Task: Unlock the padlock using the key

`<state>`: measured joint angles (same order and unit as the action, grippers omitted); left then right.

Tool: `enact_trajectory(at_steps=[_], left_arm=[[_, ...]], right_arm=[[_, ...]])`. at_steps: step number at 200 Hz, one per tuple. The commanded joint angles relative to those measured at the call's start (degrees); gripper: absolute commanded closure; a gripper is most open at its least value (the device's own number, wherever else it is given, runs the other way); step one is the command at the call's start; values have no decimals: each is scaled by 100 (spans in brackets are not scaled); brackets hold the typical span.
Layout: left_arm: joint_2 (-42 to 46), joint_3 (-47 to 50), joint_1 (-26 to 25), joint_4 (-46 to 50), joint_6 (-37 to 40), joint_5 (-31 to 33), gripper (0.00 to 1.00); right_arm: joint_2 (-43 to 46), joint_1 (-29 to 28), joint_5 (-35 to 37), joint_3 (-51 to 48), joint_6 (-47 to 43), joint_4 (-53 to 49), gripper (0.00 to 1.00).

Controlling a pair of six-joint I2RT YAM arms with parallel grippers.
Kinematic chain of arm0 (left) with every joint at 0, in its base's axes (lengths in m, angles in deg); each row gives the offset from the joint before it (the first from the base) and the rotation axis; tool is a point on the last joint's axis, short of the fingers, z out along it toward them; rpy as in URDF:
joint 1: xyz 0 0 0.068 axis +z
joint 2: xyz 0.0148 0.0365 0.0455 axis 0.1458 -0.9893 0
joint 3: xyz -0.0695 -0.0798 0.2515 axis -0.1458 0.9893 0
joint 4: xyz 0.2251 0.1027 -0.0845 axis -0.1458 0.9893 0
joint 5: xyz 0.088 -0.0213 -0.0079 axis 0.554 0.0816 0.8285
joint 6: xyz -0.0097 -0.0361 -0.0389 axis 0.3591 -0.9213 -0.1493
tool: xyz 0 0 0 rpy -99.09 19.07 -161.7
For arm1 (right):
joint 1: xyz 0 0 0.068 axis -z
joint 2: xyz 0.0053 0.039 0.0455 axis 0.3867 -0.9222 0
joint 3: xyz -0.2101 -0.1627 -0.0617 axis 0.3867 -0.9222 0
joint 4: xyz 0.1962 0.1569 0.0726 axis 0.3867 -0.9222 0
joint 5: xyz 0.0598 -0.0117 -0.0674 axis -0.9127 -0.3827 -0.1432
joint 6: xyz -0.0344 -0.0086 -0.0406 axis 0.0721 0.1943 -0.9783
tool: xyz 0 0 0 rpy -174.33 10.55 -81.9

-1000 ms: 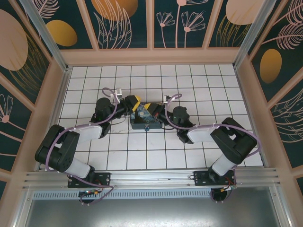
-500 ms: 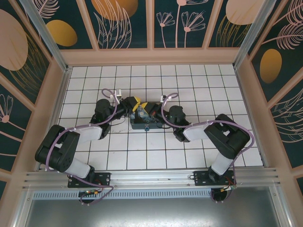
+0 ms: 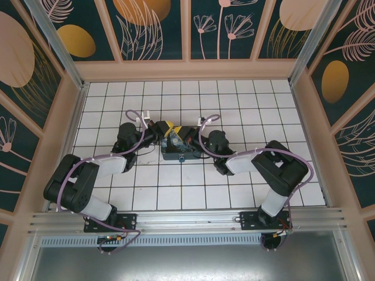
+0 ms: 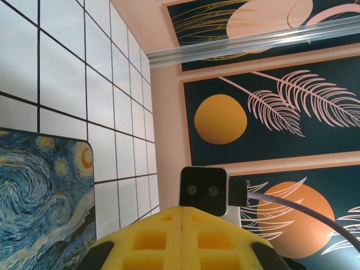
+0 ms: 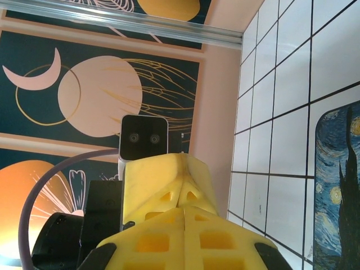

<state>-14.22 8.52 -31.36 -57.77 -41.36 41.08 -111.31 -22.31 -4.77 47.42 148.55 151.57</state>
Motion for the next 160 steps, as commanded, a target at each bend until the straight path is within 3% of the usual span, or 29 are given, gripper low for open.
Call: enact_trajectory(at_steps=[1, 17, 40, 78, 115, 138, 160], left_arm=[[-8, -35, -31, -206, 89, -17, 100], [51, -35, -31, -138, 145, -4, 100], [119, -25, -31, -59, 209, 22, 100], [194, -8, -31, -23, 234, 6, 100], [254, -102, -31, 149, 381, -71, 100], [302, -222, -31, 400, 604, -162, 100], [306, -373, -30, 643, 812, -255, 100]], right_arm=[[189, -21, 74, 190, -185, -345, 63], [519, 7, 364, 226, -453, -1185, 29], [1050, 23, 1028, 448, -974, -2776, 2], [1573, 151, 1783, 866, -1363, -4598, 1], [1986, 157, 2632, 723, -2151, -4764, 1], [2269, 102, 3118, 388, -2760, -4197, 1], [2363, 233, 2888, 134, -2856, -3710, 1]])
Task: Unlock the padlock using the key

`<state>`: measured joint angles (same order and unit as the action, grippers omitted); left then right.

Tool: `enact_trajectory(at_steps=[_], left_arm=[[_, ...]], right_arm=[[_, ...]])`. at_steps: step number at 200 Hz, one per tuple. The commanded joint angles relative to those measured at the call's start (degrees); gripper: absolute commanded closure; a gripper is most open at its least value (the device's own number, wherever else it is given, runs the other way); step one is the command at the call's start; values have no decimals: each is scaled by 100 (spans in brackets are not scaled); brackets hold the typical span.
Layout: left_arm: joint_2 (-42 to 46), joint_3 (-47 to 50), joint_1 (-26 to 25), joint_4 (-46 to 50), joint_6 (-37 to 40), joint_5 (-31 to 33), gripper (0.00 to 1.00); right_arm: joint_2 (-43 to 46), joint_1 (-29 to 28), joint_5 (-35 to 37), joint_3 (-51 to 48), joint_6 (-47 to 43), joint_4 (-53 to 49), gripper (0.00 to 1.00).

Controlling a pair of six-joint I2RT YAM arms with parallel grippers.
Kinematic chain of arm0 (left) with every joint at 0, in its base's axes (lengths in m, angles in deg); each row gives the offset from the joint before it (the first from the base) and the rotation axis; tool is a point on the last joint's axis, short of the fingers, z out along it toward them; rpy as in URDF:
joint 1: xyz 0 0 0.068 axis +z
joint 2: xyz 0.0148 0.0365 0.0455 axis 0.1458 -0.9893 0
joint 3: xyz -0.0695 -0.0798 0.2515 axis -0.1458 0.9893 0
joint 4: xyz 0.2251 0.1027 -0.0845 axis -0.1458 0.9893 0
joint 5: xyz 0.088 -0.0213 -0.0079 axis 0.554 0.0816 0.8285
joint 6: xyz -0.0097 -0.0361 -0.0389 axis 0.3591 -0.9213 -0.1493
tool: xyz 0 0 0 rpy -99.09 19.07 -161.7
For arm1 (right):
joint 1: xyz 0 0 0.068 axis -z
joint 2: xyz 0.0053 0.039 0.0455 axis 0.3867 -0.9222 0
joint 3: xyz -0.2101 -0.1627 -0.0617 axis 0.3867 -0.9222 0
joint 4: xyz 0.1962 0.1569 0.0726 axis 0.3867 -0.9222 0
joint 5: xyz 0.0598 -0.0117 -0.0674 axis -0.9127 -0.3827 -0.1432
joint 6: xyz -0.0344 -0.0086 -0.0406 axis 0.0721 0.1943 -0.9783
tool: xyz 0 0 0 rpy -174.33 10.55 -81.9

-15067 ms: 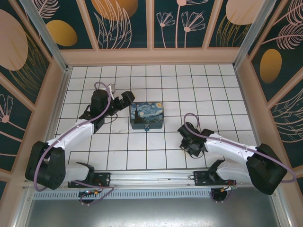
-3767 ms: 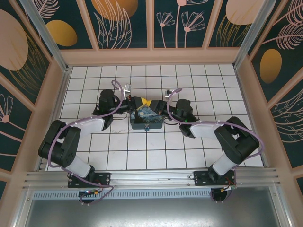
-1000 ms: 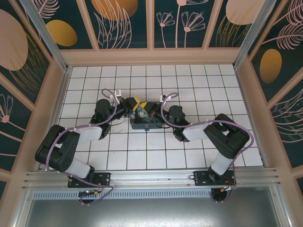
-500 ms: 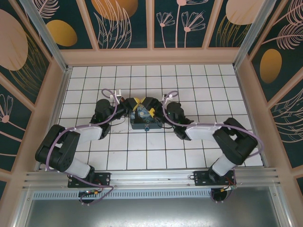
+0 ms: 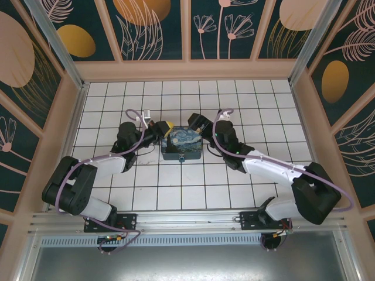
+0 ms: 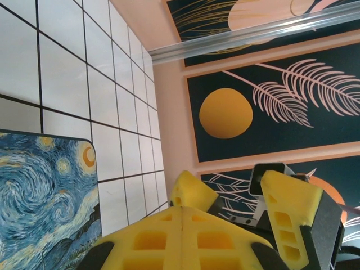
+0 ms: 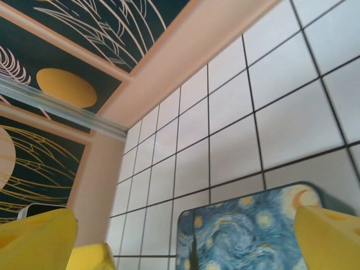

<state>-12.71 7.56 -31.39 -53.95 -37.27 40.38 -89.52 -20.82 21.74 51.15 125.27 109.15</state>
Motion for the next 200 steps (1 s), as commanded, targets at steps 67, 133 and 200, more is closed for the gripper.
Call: enact_trajectory(at_steps=[67, 133, 200], left_arm=[[90, -615, -29, 533, 740, -632, 100], [88, -647, -29, 525, 845, -922, 100], [13, -598, -13, 274, 535, -865, 100]], right_arm=[[-336, 246, -1483, -654, 362, 1984, 2], [-912, 95, -2151, -861, 908, 3820, 34], [-1412, -124, -2218, -677, 1107, 4276, 56]])
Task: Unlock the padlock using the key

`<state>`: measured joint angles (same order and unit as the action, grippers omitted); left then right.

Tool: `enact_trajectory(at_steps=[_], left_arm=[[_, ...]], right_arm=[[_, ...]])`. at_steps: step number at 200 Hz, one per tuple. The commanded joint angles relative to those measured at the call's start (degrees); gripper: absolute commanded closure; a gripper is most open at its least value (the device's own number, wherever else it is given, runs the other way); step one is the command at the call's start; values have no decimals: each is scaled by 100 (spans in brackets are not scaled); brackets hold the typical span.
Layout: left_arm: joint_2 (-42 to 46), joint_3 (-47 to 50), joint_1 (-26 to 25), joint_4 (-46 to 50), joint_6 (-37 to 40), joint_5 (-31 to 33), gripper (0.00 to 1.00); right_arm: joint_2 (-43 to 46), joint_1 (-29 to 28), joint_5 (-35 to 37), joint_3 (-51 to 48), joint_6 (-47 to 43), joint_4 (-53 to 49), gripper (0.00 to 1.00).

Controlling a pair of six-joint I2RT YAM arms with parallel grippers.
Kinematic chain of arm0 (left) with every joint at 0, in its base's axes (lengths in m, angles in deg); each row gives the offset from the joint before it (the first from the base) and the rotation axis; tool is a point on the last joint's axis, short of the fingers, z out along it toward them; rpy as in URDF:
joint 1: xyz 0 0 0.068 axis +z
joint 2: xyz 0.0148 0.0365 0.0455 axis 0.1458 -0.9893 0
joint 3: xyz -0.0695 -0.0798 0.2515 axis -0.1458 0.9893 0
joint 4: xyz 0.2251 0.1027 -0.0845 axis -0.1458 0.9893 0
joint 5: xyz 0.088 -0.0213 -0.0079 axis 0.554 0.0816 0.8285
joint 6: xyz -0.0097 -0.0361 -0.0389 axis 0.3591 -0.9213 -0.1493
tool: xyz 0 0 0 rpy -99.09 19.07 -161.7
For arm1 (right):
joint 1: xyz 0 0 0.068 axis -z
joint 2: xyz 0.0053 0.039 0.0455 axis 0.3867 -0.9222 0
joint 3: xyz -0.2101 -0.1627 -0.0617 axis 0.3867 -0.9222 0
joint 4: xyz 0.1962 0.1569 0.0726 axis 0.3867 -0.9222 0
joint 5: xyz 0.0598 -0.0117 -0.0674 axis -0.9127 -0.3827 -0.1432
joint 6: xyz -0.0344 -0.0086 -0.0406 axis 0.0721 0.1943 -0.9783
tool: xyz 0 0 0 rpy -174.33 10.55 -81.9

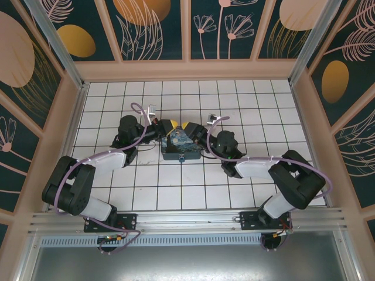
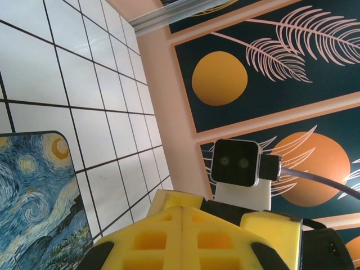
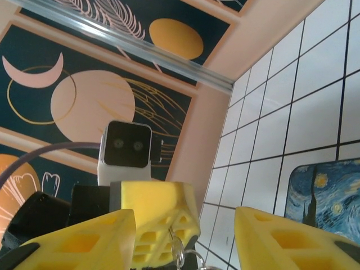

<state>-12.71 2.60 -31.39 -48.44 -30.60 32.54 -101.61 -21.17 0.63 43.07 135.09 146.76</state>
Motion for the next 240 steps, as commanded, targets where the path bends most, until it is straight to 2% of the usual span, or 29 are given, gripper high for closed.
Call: enact_trajectory(at_steps=[1, 46, 100, 164, 185, 240], left_arm=[[15, -102, -16, -284, -140, -81, 100], [17, -67, -27, -387, -283, -85, 100], [-25, -3, -28, -378, -281, -55, 100], [-63, -27, -26, -377, -318, 13, 100], [-62, -21, -22, -376, -321, 18, 100], [-45, 4, -28, -378, -325, 43, 100]], right_arm=[[-206, -90, -107, 137, 130, 522, 56], [-562, -159, -186, 281, 205, 744, 61], [-666, -196, -267, 334, 218, 870, 73], [-677, -248, -326, 331, 188, 895, 74], [-680, -248, -317, 317, 196, 892, 79], [-688, -248, -326, 344, 217, 838, 100]])
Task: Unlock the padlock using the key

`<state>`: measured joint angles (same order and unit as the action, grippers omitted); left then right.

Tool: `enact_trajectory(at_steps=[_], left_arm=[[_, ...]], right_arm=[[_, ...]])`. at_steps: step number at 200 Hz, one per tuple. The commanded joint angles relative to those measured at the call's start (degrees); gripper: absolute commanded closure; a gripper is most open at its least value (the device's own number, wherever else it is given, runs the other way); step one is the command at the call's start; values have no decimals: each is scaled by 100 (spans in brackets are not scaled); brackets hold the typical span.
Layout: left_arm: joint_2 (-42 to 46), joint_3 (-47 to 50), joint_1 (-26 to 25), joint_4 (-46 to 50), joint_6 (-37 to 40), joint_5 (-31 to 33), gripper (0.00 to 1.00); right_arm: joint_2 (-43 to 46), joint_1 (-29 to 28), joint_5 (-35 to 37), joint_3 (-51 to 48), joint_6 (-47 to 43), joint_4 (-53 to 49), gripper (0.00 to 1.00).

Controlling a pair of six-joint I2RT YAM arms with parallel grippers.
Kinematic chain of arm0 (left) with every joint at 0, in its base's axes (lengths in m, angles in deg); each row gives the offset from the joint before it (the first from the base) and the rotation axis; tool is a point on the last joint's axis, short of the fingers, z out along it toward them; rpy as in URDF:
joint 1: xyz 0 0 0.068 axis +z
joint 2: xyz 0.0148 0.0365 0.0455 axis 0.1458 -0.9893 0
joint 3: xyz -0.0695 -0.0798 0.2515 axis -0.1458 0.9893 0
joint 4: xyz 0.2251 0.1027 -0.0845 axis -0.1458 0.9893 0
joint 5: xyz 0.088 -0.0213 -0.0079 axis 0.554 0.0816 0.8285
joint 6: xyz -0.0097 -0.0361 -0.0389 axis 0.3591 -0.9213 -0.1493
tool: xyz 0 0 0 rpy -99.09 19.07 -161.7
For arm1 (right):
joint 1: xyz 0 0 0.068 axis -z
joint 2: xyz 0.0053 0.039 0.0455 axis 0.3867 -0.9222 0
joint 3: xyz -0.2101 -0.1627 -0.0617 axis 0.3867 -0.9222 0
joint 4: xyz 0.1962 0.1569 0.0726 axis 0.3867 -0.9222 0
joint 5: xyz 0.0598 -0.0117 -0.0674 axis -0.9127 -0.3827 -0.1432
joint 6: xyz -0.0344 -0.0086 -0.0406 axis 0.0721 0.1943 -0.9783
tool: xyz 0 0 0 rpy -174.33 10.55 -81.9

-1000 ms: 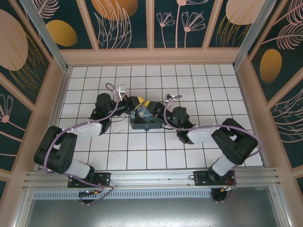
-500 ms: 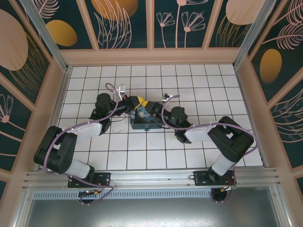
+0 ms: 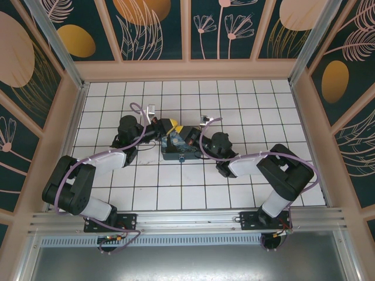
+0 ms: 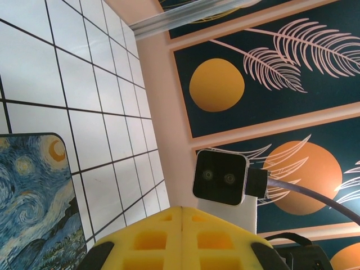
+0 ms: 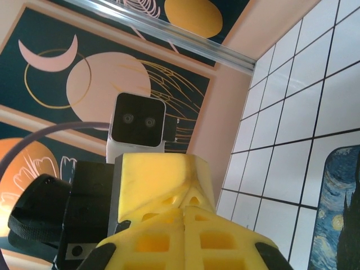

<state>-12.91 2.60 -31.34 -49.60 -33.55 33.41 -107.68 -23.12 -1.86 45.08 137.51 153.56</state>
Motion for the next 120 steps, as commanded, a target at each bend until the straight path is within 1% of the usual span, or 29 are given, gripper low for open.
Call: enact_trajectory(at_steps=[1, 58, 62, 65, 71, 73, 79, 84, 108, 120], left_arm=[[-29, 4, -33, -262, -29, -45, 100], [28, 46, -33, -267, -30, 2, 100], [49, 53, -32, -243, -33, 19, 94], [65, 61, -33, -230, -30, 40, 87], [106, 73, -33, -168, -14, 89, 73], [125, 74, -27, -148, -7, 105, 70], [176, 84, -25, -60, 28, 158, 54], [229, 96, -25, 7, 58, 188, 47], [533, 230, -24, 327, 231, 303, 25], [751, 316, -24, 591, 404, 370, 18]], right_arm=[[-78, -54, -77, 142, -28, 157, 100], [-116, -47, -103, 85, 72, 338, 100], [-111, -45, -104, 75, 83, 343, 100], [-115, -45, -108, 66, 89, 349, 100], [-104, -45, -86, 30, 106, 356, 100], [-102, -45, -75, 22, 110, 353, 100], [-85, -45, -48, -26, 133, 358, 100], [-72, -38, -18, -76, 145, 366, 100], [71, 3, 109, -357, 247, 350, 100], [173, 23, 184, -500, 283, 303, 100]])
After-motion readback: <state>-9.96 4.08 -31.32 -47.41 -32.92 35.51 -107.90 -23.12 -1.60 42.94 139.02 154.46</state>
